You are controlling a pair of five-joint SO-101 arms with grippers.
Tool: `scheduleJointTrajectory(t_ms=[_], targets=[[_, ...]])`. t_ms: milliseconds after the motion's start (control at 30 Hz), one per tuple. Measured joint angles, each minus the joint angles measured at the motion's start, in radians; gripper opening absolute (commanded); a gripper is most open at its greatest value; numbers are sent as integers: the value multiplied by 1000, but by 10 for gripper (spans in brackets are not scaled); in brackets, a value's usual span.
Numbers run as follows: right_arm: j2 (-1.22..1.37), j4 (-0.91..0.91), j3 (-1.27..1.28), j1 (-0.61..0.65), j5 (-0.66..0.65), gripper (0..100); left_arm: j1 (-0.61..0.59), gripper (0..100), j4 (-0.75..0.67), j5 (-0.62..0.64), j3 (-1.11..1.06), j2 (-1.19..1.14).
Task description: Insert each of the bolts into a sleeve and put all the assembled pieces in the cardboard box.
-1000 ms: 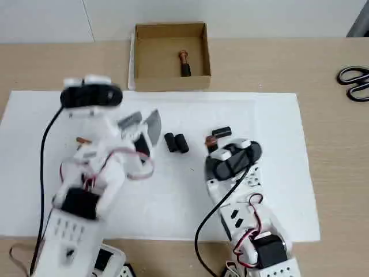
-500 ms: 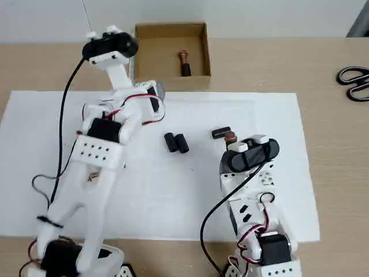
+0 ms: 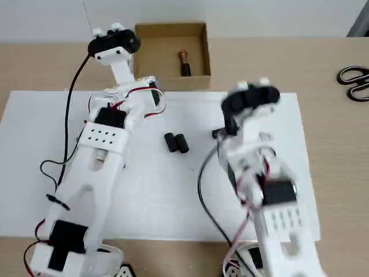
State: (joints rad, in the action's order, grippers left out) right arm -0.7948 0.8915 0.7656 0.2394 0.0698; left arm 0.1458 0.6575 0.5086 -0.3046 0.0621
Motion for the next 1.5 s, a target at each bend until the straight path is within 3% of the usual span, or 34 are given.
scheduleJointTrajectory(t_ms=[333, 833, 1267, 1500], targets=[[707, 101, -552, 2, 0, 3, -55, 59, -6, 0, 0, -94], [1473, 132, -1487, 2, -41, 4, -28, 58, -9, 0, 0, -94], [1950, -55, -2019, 2, -94, 4, -25, 58, 21, 0, 12, -92], [2074, -203, -2096, -2, -97, 4, 8, 58, 77, 0, 15, -21]])
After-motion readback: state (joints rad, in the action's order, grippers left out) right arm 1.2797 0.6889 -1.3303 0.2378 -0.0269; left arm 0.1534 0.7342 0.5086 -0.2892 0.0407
